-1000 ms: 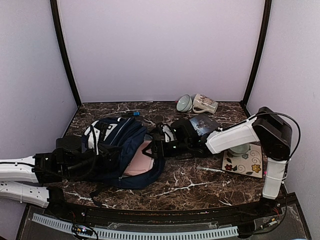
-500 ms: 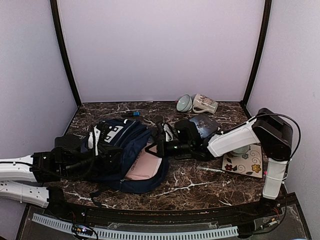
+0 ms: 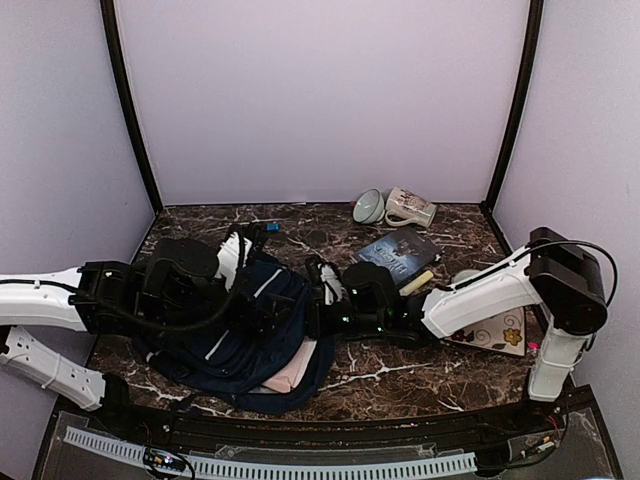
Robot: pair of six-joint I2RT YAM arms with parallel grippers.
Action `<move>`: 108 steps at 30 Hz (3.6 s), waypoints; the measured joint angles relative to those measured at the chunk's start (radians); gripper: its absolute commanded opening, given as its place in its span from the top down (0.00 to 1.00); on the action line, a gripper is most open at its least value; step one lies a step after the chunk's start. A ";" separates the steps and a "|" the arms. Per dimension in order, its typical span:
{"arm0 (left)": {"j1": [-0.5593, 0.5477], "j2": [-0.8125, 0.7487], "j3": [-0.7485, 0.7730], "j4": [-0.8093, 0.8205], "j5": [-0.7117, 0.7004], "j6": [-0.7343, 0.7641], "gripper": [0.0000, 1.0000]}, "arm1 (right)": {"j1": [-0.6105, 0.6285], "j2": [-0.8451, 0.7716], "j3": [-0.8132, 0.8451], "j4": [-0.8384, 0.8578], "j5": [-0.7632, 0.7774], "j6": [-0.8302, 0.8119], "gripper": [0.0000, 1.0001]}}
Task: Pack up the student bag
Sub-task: Pick up the largest pocket of the bag from the student bag, then place the book in the largest pocket of the bag, then place the largest pocket of the bag in the student bag.
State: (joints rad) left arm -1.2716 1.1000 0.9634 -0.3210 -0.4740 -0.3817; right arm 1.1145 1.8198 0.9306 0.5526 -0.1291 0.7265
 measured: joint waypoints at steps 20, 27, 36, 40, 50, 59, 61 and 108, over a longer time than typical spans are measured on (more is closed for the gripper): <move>-0.023 0.127 0.026 -0.214 -0.085 -0.072 0.02 | 0.084 -0.139 -0.056 -0.075 0.140 -0.090 1.00; 0.053 0.141 0.005 -0.164 -0.015 -0.085 0.95 | 0.103 -0.205 -0.104 -0.089 0.194 -0.108 1.00; 0.054 0.279 0.105 -0.121 -0.085 0.069 1.00 | 0.105 -0.311 -0.174 -0.119 0.368 -0.119 1.00; 0.022 0.314 0.140 -0.045 -0.097 0.253 1.00 | 0.106 -0.416 -0.222 -0.158 0.454 -0.111 1.00; -0.017 0.208 0.101 0.179 -0.010 0.575 1.00 | 0.088 -0.559 -0.267 -0.223 0.407 -0.084 1.00; -0.016 0.172 0.075 0.220 0.081 0.596 1.00 | 0.029 -0.445 -0.268 -0.115 0.477 -0.010 1.00; -0.016 0.172 0.075 0.223 0.092 0.598 1.00 | 0.014 -0.371 -0.231 -0.113 0.520 0.019 1.00; -0.035 -0.060 -0.137 0.078 -0.242 0.250 1.00 | -0.175 -0.674 -0.267 -0.552 0.575 -0.070 0.00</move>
State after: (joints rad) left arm -1.3064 1.0401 0.8261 -0.2432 -0.7162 -0.1314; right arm 0.9398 1.1458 0.6636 0.0006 0.4458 0.6567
